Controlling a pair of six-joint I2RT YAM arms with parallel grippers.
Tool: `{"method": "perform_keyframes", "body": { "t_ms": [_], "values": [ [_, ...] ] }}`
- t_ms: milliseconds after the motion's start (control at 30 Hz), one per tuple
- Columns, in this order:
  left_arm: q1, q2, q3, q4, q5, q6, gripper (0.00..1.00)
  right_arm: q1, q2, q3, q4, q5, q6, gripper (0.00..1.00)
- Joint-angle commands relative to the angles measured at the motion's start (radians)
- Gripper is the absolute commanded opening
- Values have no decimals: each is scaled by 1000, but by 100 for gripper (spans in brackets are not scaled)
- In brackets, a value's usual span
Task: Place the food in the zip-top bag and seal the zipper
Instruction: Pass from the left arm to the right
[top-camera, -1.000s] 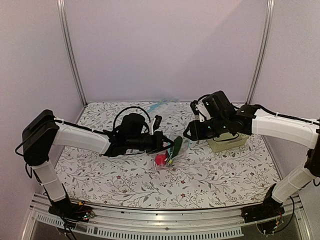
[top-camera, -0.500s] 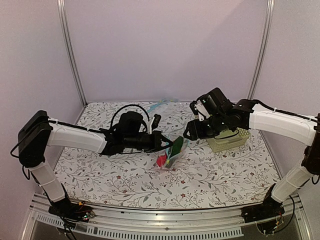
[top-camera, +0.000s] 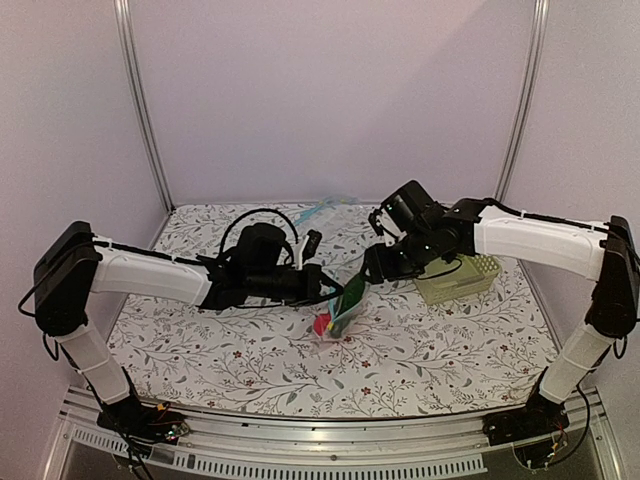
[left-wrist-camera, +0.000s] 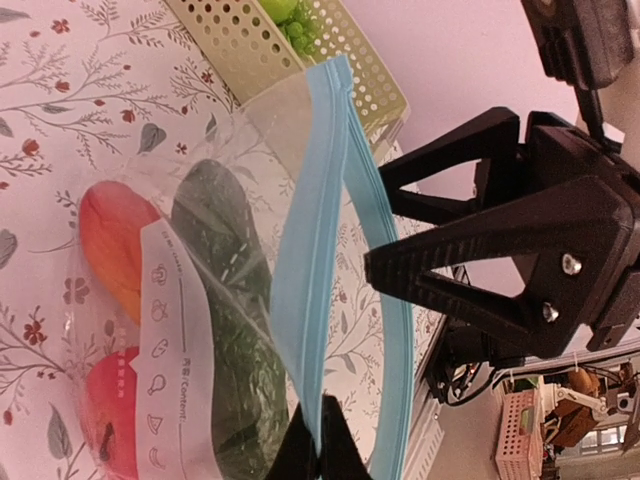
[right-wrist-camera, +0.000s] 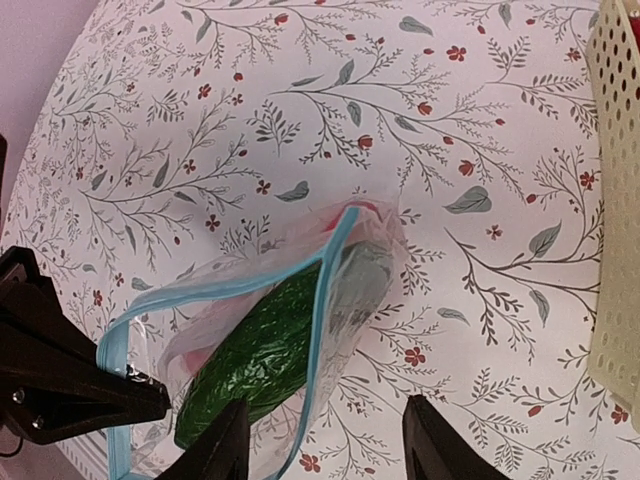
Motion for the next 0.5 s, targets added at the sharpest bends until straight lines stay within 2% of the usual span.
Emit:
{"method": "perform_keyframes", "body": {
  "t_ms": [0,133,233,333,367,467],
  "values": [
    [10,-26,0,-33,-3,33,0,-3,42,43,-4,7,8,48],
    [6,-33,13,-76,-15,67,0,-3,64,68,-7,8,16,36],
    [0,-41,31,-127,-35,103,1,-4,75,85,-11,1,20,20],
    [-6,-58,42,-178,-68,141,20,-3,77,105,-39,3,33,1],
    [-5,-69,41,-185,-80,153,30,-3,74,116,-57,8,41,0],
    [-8,-129,21,-209,-140,200,70,-3,57,148,-113,53,71,0]
  ]
}}
